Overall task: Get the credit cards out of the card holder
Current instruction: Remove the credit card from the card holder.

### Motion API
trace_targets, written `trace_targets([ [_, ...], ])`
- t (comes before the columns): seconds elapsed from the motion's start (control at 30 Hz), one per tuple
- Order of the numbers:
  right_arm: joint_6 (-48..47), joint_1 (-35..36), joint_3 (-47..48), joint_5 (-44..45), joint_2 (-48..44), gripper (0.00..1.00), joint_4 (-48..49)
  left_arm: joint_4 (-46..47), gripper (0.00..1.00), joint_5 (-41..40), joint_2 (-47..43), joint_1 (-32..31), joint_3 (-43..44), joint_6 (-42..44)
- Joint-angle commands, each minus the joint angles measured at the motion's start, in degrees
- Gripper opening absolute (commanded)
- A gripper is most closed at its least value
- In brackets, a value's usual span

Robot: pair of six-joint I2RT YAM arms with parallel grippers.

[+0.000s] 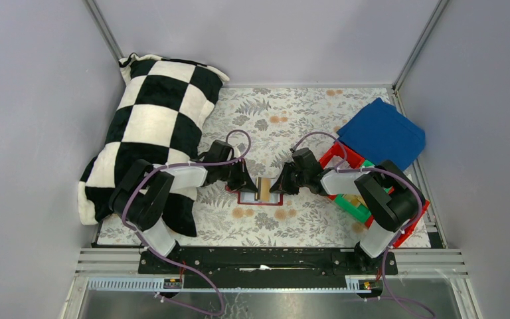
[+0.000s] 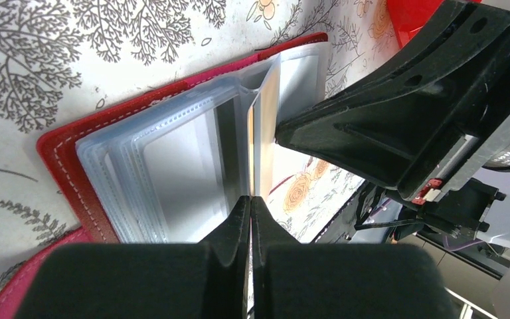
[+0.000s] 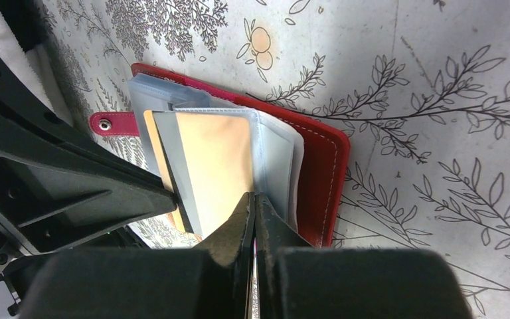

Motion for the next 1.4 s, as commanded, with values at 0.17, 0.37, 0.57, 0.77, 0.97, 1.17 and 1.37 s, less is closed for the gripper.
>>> trace_targets([
  [0.17, -2.60, 0.71, -2.08, 5.54, 3.86, 0.00, -5.71, 0.35, 0.00, -1.24, -3.96, 1.92, -0.77, 1.37],
  [0.37, -3.00, 0.69, -1.32, 5.43, 3.35, 0.00, -6.20, -0.36, 0.00, -1.12, -3.98, 2.08, -0.11, 2.38],
  [0.57, -3.49, 0.67, -0.48, 5.47, 3.42, 0.00, -6.54, 1.17, 0.09, 1.65, -3.25, 2.03, -0.40, 1.56],
  [0.77, -3.04, 0.74, -1.06, 5.19, 3.71, 0.00, -5.86, 3.48, 0.25, 2.45, -2.82, 2.03, -1.25, 0.17],
  [0.97, -3.14, 0.70, -0.69, 5.22, 3.51, 0.00, -6.23, 4.84, 0.26, 3.05, -1.86, 2.03, -1.66, -0.39],
  [1.17, -3.01, 0.71, -0.55, 5.10, 3.43, 0.00, -6.02, 4.91, 0.39, 2.92, -0.96, 1.89, -1.73, -0.60],
  [1.37, -3.21, 0.74, -0.64, 5.16, 2.88, 0.00, -6.47, 5.97, 0.40, 3.41, -0.50, 1.66, -2.05, -0.98],
])
